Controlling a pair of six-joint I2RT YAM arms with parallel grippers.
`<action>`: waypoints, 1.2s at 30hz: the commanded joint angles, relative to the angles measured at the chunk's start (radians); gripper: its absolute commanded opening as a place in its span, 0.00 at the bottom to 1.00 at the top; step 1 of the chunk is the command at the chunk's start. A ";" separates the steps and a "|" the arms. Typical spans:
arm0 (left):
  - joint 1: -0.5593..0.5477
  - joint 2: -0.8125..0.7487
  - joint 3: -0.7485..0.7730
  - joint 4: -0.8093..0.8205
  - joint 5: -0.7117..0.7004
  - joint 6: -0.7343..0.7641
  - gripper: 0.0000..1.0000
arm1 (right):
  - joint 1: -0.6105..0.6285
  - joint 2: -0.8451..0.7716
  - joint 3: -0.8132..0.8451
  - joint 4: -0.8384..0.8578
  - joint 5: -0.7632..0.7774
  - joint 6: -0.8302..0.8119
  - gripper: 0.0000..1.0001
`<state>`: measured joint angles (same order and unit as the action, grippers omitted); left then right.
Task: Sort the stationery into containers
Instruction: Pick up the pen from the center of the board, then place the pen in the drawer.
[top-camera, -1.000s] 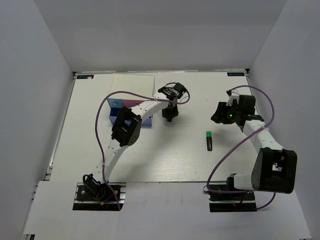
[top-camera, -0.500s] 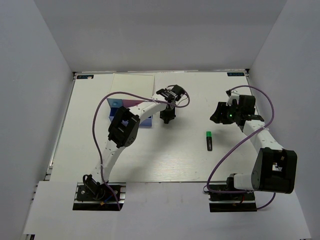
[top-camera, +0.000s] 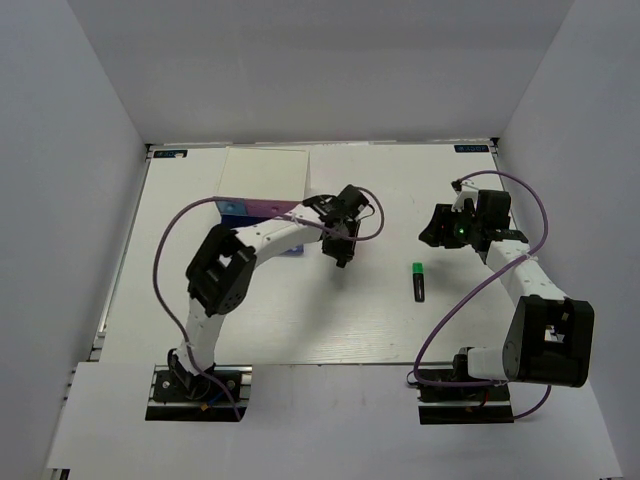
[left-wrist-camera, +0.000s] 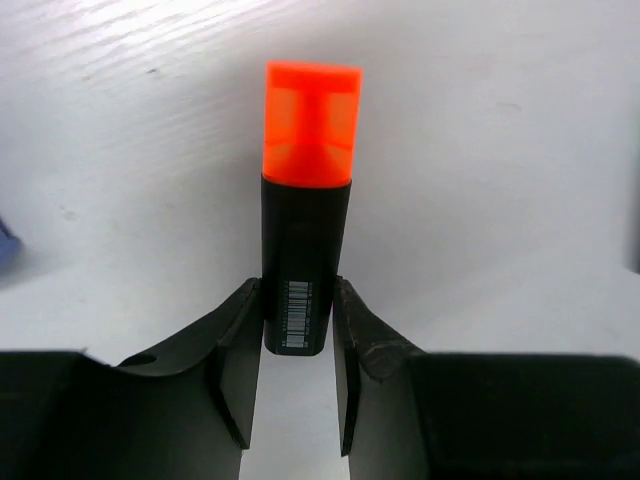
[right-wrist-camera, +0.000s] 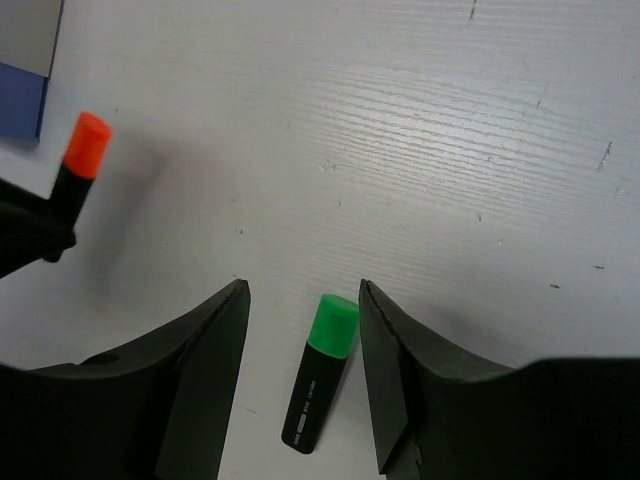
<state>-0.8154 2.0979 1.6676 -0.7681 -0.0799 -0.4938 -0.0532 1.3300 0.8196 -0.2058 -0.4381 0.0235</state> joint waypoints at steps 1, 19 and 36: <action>-0.007 -0.263 -0.093 0.188 0.112 -0.005 0.15 | -0.004 -0.011 0.012 0.026 -0.025 0.000 0.54; 0.021 -0.982 -0.750 0.489 -0.239 -0.586 0.06 | 0.001 0.006 -0.002 0.036 -0.045 -0.004 0.54; 0.183 -0.997 -0.873 0.483 -0.512 -1.126 0.01 | -0.002 -0.018 -0.008 0.026 -0.044 -0.016 0.54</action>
<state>-0.6640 1.0885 0.7677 -0.2947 -0.5438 -1.5230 -0.0528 1.3304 0.8196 -0.2058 -0.4679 0.0166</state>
